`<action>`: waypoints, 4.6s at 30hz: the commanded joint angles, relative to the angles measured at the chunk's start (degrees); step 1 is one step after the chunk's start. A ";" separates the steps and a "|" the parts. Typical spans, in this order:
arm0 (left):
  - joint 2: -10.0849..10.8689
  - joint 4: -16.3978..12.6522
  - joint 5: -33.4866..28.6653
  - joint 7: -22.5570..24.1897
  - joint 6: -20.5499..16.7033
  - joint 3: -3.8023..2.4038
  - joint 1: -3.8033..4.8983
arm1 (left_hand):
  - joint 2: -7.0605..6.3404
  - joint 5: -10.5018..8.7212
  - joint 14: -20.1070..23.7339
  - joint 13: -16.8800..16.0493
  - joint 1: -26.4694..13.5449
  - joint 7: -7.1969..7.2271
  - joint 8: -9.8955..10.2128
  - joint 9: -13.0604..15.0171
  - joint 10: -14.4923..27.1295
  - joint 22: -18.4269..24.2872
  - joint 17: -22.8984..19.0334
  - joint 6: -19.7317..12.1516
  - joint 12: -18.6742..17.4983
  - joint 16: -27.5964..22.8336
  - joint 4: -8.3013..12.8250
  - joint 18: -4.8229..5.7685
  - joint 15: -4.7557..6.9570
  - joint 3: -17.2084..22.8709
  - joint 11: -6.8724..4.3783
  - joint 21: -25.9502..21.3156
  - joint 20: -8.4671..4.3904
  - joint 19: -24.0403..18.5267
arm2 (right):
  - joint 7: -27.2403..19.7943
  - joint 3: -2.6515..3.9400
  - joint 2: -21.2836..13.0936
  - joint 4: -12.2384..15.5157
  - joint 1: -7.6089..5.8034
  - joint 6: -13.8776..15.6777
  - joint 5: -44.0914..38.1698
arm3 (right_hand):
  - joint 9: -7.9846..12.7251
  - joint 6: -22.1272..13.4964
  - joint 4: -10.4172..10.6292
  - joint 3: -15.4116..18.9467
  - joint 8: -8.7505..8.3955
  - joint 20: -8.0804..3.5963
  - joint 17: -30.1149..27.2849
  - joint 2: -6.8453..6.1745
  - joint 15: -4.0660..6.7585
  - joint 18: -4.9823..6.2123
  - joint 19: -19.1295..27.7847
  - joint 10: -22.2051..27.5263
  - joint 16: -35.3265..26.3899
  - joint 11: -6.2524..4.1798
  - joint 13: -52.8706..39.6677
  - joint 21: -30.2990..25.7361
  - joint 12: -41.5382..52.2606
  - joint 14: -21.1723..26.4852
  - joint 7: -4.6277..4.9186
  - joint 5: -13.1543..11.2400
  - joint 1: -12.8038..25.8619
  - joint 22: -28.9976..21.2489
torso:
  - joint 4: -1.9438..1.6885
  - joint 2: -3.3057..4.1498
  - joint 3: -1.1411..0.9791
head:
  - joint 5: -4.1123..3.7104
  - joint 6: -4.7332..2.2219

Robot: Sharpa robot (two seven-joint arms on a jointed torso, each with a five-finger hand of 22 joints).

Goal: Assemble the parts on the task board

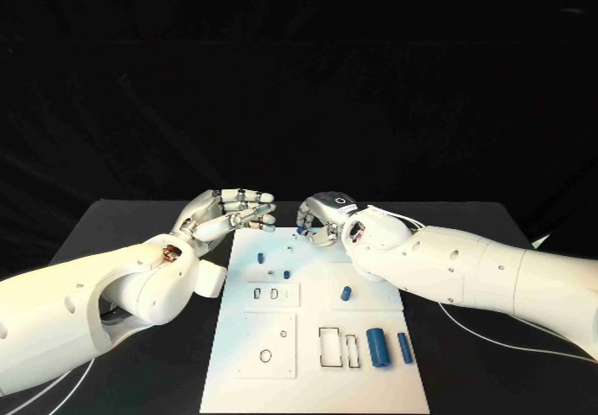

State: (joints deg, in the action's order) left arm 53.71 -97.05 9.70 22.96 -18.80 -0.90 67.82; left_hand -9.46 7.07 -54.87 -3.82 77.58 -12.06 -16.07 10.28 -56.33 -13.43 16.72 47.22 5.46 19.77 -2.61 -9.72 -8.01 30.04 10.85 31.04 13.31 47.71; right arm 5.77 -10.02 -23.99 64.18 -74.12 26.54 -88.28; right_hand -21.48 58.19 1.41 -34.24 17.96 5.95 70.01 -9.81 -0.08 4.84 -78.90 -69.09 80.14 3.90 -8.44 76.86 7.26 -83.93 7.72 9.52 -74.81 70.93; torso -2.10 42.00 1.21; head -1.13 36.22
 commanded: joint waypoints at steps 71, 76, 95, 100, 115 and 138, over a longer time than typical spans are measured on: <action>1.01 4.30 -1.21 2.07 1.17 -0.06 2.30 | 0.25 -0.29 2.95 -0.20 -0.04 -2.56 -0.27 0.28 0.07 1.28 1.44 -1.25 -1.19 -0.30 -0.37 -0.14 -0.71 -0.65 0.58 -2.35 1.43 -6.80 | -1.38 0.06 -2.01 1.59 0.98 -0.62 0.64 | -0.66 -8.63 0.18 1.70 -4.96 1.87 -5.04 -3.52 -1.83 1.03 5.11 9.90 -1.79 2.86 1.76 -6.52 -2.77 -0.83 2.33 -2.87 1.89 -7.59 | 0.88 -0.12 -0.02 | 1.33 0.56; 1.53 5.35 -1.48 2.42 1.37 -0.08 2.40 | 0.03 -0.27 4.55 -0.21 -0.08 -2.64 -0.41 0.40 0.13 2.91 1.57 -1.50 -1.32 -1.47 -0.65 -0.26 -1.21 -0.32 0.76 -5.15 2.77 -10.40 | -1.48 0.33 -7.85 7.03 -0.07 0.91 4.53 | -1.22 -6.93 0.49 1.55 -4.53 1.55 -4.57 -2.92 -1.54 0.60 3.58 5.75 -1.45 2.33 1.03 -5.06 0.12 -1.04 2.23 -2.52 1.60 -5.38 | 1.34 -0.41 -0.11 | 1.41 0.40; 2.07 10.94 -1.92 2.40 2.28 -0.91 2.49 | -0.01 -0.27 11.17 0.01 -0.06 -2.62 0.59 0.17 2.67 6.05 -0.50 -5.02 -1.54 -8.70 -1.00 0.61 -3.02 -0.87 1.45 -9.63 3.36 -13.49 | 0.46 0.80 -18.29 9.10 -3.13 -12.00 18.39 | -4.24 -9.34 7.22 19.21 -5.54 -0.08 4.59 -2.88 0.18 -0.23 0.81 2.15 3.75 0.26 -45.71 -3.60 51.87 -3.14 1.27 -0.28 -2.14 -0.39 | 1.93 -0.83 -0.44 | 1.32 0.38; 1.92 11.40 -1.98 2.44 2.38 -0.94 2.48 | 0.00 -0.27 11.26 0.01 -0.05 -2.73 0.51 0.21 2.69 6.19 -0.60 -4.98 -1.53 -8.88 -1.00 0.71 -3.07 -0.91 1.51 -9.85 3.37 -13.69 | 0.82 0.78 -17.24 7.50 -2.90 -13.98 19.01 | -4.85 -10.26 9.58 21.75 -5.01 0.33 9.10 -2.30 -0.17 -0.55 -0.15 -0.92 5.78 0.63 -55.14 -2.40 60.72 -3.85 1.64 -0.05 -3.76 1.51 | 1.81 -0.71 -0.40 | 1.51 0.42; 1.68 11.81 -2.23 2.43 2.21 -0.96 2.48 | 0.00 -0.26 11.29 0.06 -0.02 -3.17 0.46 0.24 3.12 6.45 -0.79 -5.07 -1.67 -9.21 -1.00 0.88 -3.21 -1.01 1.78 -10.19 3.37 -13.87 | 0.76 0.59 -13.50 2.83 -1.22 -14.91 19.21 | -5.33 -10.33 11.26 22.50 -4.36 0.57 13.44 -1.50 -0.44 -1.06 -1.50 -4.45 7.56 0.83 -61.52 -0.47 66.51 -4.68 1.78 0.68 -5.47 4.06 | 1.88 -0.71 -0.33 | 1.87 0.81; 1.44 11.79 -2.28 2.15 3.21 -0.95 2.48 | 0.08 -0.26 10.95 0.05 -0.04 -3.36 0.41 0.26 3.19 6.53 -0.79 -5.07 -1.63 -9.14 -1.05 0.90 -3.21 -1.04 1.88 -10.26 3.36 -13.82 | 0.77 0.54 -11.15 1.34 -0.58 -13.56 15.72 | -5.55 -9.43 11.94 20.82 -3.74 0.54 15.36 -0.88 -0.40 -1.45 -2.51 -5.39 8.30 0.70 -63.20 1.09 67.95 -5.06 1.66 2.12 -6.28 5.98 | 1.92 -0.69 -0.45 | 2.08 1.09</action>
State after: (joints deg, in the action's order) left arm 55.28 -85.18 7.70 24.49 -16.97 -1.79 70.21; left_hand -9.46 6.85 -43.90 -3.81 77.58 -11.14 -15.40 10.48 -53.43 -6.99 15.98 42.40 3.98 10.84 -3.73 -9.71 -11.17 29.25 12.70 20.98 16.67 34.08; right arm 6.42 -9.46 -35.20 65.64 -74.75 13.46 -70.61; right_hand -26.97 48.51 13.29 -13.09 13.96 6.46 74.93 -10.57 -0.10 3.95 -81.06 -73.90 88.15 4.60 -71.59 77.77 74.87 -84.12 9.43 11.67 -80.55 74.94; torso -0.12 41.27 0.80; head 0.93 37.25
